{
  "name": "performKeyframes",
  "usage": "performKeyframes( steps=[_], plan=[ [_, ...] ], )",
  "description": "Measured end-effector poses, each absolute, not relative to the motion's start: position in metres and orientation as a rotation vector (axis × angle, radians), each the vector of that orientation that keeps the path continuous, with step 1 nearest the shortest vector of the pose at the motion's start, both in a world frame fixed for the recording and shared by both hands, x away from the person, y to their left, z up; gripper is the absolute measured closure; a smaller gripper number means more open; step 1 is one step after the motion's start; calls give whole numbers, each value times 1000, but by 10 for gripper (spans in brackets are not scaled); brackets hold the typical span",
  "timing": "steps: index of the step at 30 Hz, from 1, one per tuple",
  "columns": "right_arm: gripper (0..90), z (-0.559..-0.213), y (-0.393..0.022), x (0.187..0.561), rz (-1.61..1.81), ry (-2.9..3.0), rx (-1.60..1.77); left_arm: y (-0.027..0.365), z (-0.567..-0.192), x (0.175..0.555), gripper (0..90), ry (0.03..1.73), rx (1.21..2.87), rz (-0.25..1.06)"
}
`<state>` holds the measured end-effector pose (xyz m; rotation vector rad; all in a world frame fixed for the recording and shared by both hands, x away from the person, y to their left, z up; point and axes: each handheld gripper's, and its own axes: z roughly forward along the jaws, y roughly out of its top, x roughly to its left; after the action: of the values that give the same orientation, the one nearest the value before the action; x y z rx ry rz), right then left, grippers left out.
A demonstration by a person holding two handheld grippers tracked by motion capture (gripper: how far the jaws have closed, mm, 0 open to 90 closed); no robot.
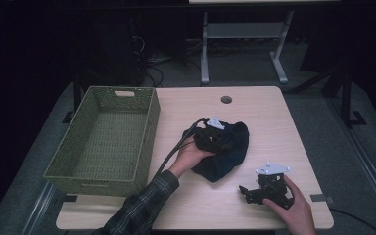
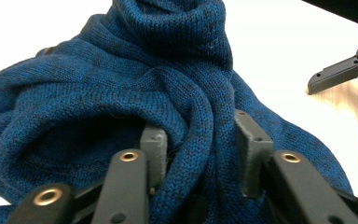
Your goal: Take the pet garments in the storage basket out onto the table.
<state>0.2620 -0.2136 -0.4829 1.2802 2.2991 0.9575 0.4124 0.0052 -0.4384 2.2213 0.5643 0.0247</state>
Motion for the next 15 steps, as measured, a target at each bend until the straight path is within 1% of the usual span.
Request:
performKeyframes(
  steps=[4, 7, 15],
  plan=[
    [0, -483, -213, 262, 961, 2299, 1282, 11, -431, 413, 474, 552, 2212, 44],
    [0, -483, -213, 262, 963, 2297, 1282, 15, -425, 411, 423, 542, 2202, 69],
    [0, -483, -213, 262, 959, 2298, 1285, 25, -412, 403, 352, 524, 2188, 130]
  ],
)
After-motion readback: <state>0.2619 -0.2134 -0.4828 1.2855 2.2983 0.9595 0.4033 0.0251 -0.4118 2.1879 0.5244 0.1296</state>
